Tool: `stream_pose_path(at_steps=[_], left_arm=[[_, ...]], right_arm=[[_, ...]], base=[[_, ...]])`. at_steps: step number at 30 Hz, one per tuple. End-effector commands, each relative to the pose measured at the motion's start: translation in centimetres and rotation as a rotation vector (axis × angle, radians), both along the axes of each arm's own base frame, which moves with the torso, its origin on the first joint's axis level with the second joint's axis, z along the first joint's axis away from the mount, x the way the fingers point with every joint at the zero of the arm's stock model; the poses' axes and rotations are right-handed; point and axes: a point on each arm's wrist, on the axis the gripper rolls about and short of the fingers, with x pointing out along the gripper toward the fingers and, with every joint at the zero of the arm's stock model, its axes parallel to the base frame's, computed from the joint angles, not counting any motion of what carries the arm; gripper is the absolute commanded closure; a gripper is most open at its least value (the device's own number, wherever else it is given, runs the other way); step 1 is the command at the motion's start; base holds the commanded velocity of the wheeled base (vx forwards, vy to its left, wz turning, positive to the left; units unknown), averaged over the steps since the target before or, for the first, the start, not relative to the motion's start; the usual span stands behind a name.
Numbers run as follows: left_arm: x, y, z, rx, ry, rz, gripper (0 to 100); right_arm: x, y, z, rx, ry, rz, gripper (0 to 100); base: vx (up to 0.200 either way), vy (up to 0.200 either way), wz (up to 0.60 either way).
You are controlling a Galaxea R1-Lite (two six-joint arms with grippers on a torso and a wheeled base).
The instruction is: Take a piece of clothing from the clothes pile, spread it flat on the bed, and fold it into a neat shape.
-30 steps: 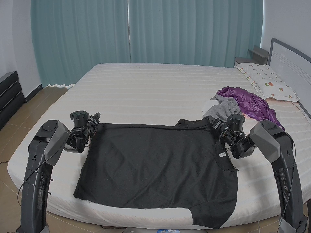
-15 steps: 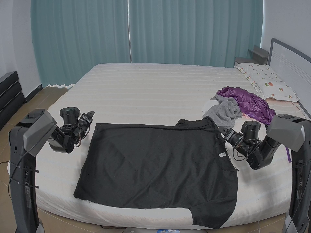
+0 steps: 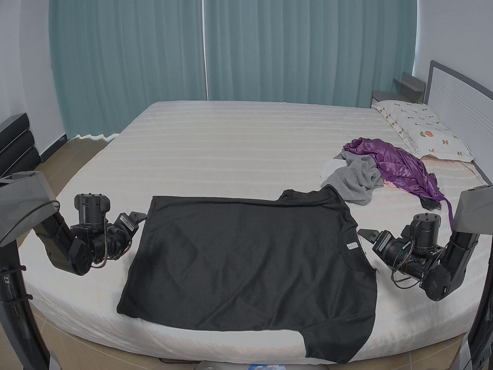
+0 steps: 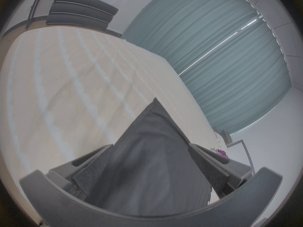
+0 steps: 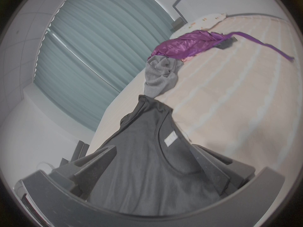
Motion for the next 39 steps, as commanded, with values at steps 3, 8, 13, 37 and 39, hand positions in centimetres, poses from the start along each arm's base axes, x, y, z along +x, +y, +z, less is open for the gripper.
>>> stream_pose_path(at_steps=[3,8,13,37,39], left_arm=[[-4.6,-1.2,1.0,-0.013,0.016,-0.060,0],[-5.7,-1.2,0.0,-0.014,0.058,-0.063,0],[-6.0,-1.2,-0.2,-0.015,0.072,-0.062,0],[-7.7,-1.8,1.3,-0.041,0.048,-0.067,0],[-8.0,-1.8,1.4,-0.042,0.049,-0.068,0]], right_arm=[[-3.5,0.2,0.4,0.067,0.068,0.024,0],[-4.6,-0.1,0.2,0.109,0.086,0.047,0],[-5.1,-0.1,0.3,0.110,0.077,0.050,0],[-5.6,0.0,-0.1,0.108,0.105,0.054,0],[-5.6,0.0,-0.1,0.108,0.106,0.054,0]], base=[[-0.067,0.000,0.00],[-0.200,0.000,0.00],[-0.120,0.000,0.00],[0.000,-0.042,0.00],[0.000,0.000,0.00]])
